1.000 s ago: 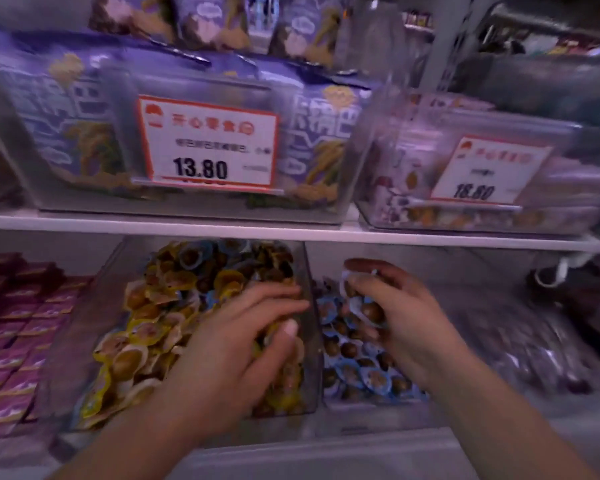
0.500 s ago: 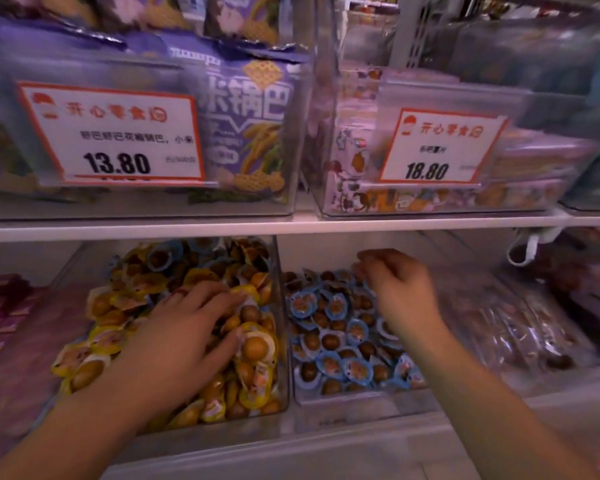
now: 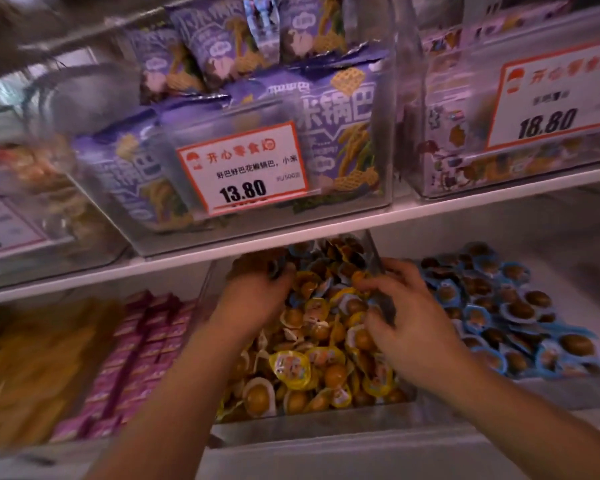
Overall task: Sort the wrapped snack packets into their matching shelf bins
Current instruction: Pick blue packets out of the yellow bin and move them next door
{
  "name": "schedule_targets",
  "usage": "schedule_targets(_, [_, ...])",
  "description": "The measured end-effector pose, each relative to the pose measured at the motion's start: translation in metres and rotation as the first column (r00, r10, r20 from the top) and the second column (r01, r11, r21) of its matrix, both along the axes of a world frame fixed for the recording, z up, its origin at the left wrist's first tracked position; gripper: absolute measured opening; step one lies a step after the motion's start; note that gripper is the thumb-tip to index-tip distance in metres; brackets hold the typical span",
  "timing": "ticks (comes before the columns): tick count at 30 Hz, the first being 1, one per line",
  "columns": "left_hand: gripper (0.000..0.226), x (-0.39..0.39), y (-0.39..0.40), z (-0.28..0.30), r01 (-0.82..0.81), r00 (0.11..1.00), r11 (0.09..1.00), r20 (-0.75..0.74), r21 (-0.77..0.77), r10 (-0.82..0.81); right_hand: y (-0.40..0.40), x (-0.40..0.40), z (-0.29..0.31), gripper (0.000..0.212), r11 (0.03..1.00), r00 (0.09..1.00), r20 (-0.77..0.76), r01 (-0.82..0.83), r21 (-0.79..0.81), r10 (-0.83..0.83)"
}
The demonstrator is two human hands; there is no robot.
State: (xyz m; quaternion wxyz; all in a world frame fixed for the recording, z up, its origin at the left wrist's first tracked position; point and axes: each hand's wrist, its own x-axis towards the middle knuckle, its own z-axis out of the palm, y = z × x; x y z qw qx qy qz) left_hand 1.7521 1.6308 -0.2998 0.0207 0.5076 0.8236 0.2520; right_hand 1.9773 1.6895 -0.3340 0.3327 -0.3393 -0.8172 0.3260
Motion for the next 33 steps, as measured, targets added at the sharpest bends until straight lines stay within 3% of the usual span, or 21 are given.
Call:
schedule_targets(3, [0.063, -0.018, 0.042, -0.009, -0.124, 0.991, 0.979, -0.061, -0.162, 0.116, 0.000, 0.001, -0.001, 0.027, 1.000, 1.000, -0.015, -0.008, -0.016, 0.008])
schedule_targets(6, [0.072, -0.025, 0.068, -0.023, -0.129, 0.992, 0.975, -0.025, -0.179, 0.127, 0.000, 0.001, 0.000, 0.027, 1.000, 1.000, -0.006, -0.014, -0.006, 0.014])
schedule_targets(10, [0.063, -0.019, 0.083, -0.041, -0.139, 0.987, 0.984, -0.092, -0.108, 0.129, 0.000, 0.000, -0.002, 0.023, 1.000, 1.000, 0.008, 0.000, 0.012, 0.000])
schedule_targets(15, [0.045, -0.016, 0.093, -0.039, -0.061, 0.995, 0.998, 0.079, 0.011, 0.060, 0.000, 0.001, -0.003, 0.021, 1.000, 1.000, -0.003, -0.006, 0.021, 0.006])
schedule_targets(18, [0.052, -0.010, 0.095, -0.039, 0.065, 0.978, 0.998, 0.202, -0.020, -0.060, 0.000, 0.000, -0.002, 0.022, 1.000, 1.000, -0.002, -0.002, 0.023, 0.003])
schedule_targets(20, [0.055, -0.007, 0.098, -0.039, 0.111, 0.983, 0.993, 0.150, -0.043, -0.103, 0.000, -0.001, -0.002, 0.021, 1.000, 1.000, 0.002, 0.002, 0.026, -0.002])
schedule_targets(24, [0.046, -0.008, 0.096, -0.035, 0.092, 0.995, 0.994, 0.054, -0.054, -0.089, 0.000, -0.001, -0.003, 0.021, 1.000, 1.000, 0.001, -0.008, 0.018, 0.008])
schedule_targets(29, [0.040, -0.008, 0.055, -0.014, -0.004, 0.976, 0.998, 0.220, 0.061, -0.009, 0.001, 0.000, -0.003, 0.023, 1.000, 1.000, -0.001, -0.020, 0.004, 0.020])
schedule_targets(31, [0.033, 0.001, 0.027, -0.005, -0.119, 0.859, 0.973, 0.511, 0.195, 0.003, 0.001, 0.000, -0.002, 0.024, 1.000, 1.000, -0.001, -0.017, 0.001, 0.017])
schedule_targets(33, [0.025, 0.015, -0.002, 0.005, -0.230, 0.497, 0.939, 0.860, 0.255, -0.112, 0.001, 0.000, -0.001, 0.027, 1.000, 1.000, 0.000, -0.012, -0.008, 0.012])
